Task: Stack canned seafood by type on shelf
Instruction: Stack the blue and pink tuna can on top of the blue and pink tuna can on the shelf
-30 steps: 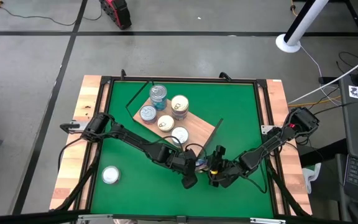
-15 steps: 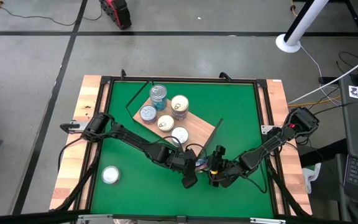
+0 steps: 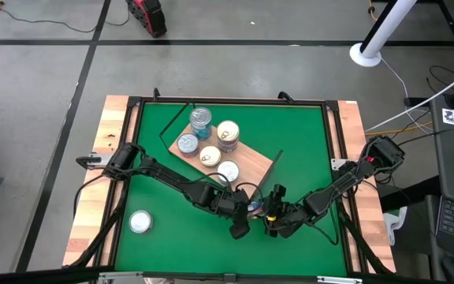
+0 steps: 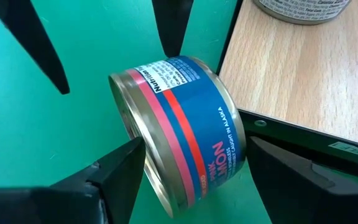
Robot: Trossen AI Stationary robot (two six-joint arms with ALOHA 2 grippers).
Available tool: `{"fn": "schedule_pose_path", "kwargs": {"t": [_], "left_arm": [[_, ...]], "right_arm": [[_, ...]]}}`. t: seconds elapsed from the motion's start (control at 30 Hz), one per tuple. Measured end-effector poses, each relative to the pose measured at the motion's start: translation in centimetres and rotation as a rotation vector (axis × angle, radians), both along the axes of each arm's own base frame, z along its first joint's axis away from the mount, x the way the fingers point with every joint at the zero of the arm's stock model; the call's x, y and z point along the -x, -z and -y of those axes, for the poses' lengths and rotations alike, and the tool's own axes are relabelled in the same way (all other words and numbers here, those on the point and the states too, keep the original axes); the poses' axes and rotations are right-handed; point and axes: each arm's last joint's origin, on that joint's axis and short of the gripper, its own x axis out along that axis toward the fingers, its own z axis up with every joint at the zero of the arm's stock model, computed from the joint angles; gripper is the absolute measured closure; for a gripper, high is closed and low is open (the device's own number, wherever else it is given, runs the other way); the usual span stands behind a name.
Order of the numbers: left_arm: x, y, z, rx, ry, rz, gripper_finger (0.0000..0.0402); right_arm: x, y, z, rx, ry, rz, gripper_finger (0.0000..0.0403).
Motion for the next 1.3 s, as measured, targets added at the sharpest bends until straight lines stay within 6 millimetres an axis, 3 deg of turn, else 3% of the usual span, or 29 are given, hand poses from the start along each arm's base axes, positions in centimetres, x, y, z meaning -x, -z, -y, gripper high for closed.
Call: {"fn": "schedule_pose_path", "kwargs": {"t": [0.3,0.87,1.3], "left_arm": [[0.0,0.0,0.0,0.051,-0.067,0.000,0.0072],[-0.5,0.0,-1.7,-0.064,0.047,0.002,0.0070],[-0.7,-0.1,-1.7,-0.130,0.150,0.022,0.0070]], "right_arm": [[0.0,0.0,0.0,-0.012,-0.010,-0.008,0.0123],[0.0,0.0,0.0,-0.012,-0.010,-0.008,0.0123],[0.0,0.0,-0.1,0.024,-0.048,-0.012,0.0123]]}}
